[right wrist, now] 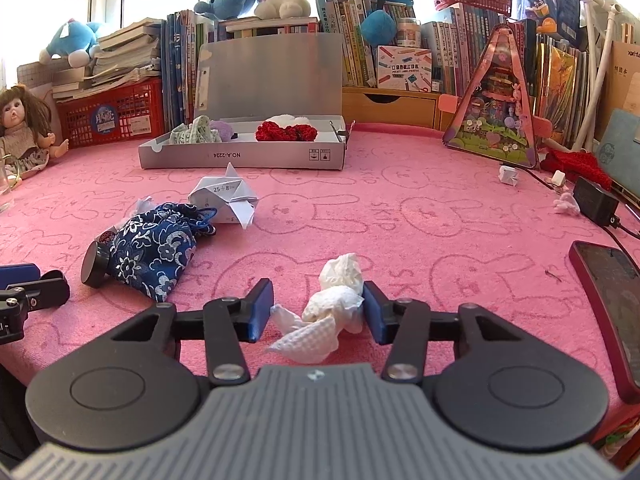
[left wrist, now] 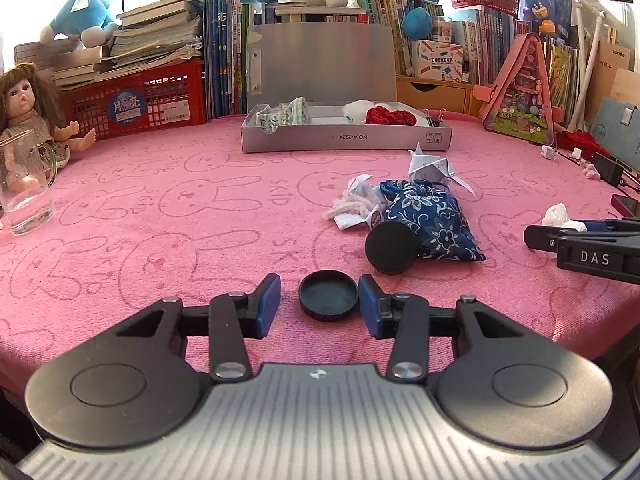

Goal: Organize objects
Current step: 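Grasp the black round lid with the left tool while the right grasps the white tissue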

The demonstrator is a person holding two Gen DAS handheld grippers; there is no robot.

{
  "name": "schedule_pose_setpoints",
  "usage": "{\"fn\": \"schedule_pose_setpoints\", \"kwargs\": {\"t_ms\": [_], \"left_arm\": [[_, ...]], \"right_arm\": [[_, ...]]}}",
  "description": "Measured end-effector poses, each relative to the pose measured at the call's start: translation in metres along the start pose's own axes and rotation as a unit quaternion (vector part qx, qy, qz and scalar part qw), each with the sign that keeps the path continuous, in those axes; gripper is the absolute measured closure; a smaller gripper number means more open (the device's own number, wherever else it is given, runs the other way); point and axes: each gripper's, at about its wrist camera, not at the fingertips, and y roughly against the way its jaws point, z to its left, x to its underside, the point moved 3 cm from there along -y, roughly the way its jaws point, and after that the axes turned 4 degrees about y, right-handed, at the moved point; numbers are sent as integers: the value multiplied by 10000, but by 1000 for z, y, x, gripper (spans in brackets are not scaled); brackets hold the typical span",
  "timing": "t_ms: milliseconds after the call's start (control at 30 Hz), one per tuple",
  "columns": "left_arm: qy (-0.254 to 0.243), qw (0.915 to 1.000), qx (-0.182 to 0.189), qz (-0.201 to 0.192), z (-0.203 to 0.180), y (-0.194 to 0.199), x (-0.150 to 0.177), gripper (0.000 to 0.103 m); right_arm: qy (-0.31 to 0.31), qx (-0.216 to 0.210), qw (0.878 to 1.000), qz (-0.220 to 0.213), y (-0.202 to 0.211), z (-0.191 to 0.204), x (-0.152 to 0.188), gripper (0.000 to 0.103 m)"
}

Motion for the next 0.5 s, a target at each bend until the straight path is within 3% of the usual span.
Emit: {"fn": "schedule_pose_setpoints", "kwargs": {"t_ms": [67,167,500], "left_arm": [[0,10000,-7,14,0,-1,-1,54],[-15,10000,-45,-11,1,-2,-6,66],[183,9997,-142,-94,10,-5,-19,66]], "right_arm": [[37,-34,10000,-6,1,2,-2,54],[170,-146,9997,-40,2,7,-7,60],[308,-264,9989,-224,4,16,-21,61]]}}
